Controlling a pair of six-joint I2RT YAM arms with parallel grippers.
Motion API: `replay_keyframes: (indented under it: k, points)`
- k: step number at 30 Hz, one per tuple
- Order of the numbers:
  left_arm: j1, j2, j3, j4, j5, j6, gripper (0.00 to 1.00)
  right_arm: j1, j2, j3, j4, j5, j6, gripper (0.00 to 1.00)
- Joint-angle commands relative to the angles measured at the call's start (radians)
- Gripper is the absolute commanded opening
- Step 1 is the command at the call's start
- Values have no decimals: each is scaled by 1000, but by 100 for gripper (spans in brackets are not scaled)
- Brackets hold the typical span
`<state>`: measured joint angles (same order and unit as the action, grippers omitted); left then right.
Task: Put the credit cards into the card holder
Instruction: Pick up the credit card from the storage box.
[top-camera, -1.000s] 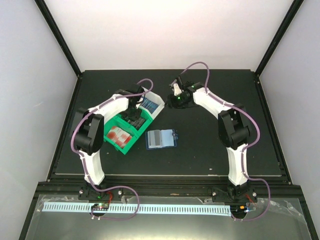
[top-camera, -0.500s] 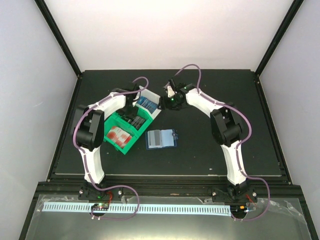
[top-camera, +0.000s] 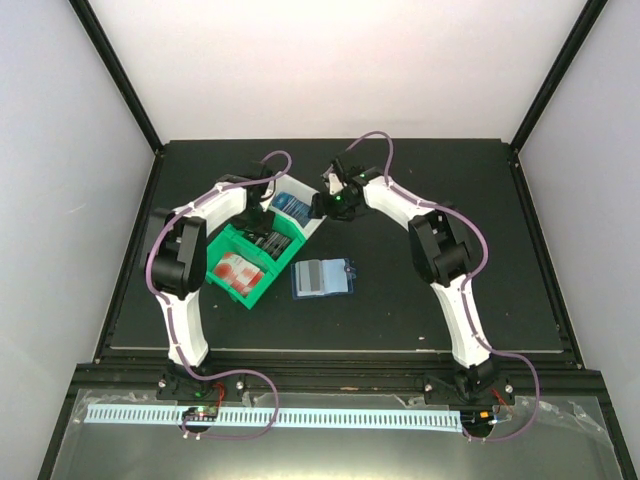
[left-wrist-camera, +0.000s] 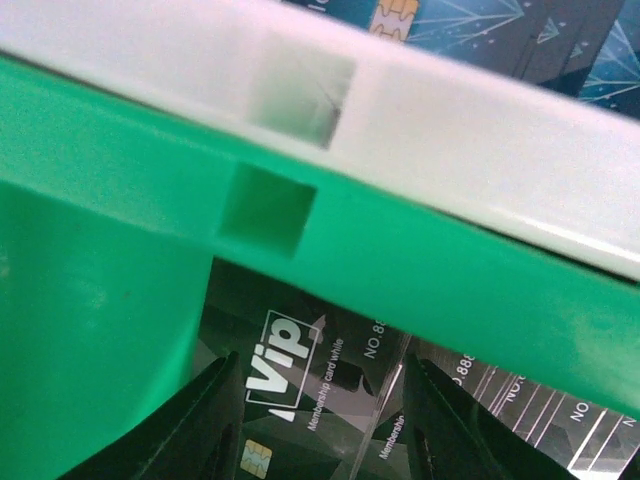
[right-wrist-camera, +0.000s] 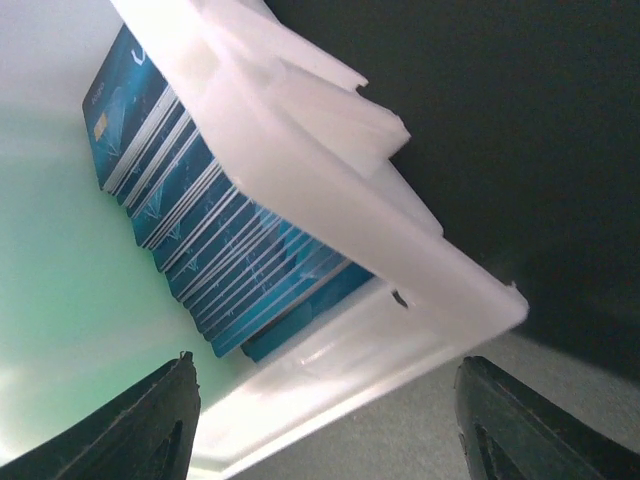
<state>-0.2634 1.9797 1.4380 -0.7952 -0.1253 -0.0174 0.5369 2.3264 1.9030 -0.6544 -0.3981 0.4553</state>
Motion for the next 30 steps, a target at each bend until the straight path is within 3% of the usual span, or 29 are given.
replay_keyframes:
  k: [1, 7, 10, 13, 30]
  points:
    - [7, 27, 42, 7, 41, 7, 46, 9, 37, 61, -33, -15, 8, 71]
    - [7, 37, 34, 16, 3, 3, 46, 18, 62, 86, -59, 6, -3, 70]
    - [7, 58, 56, 5, -35, -6, 31, 19, 74, 100, -81, 17, -7, 69]
    - [8, 65, 70, -4, -47, -10, 24, 20, 91, 121, -121, 35, -8, 68]
    - [53, 58, 132, -136, 11, -51, 28, 20, 113, 130, -182, 76, -5, 67]
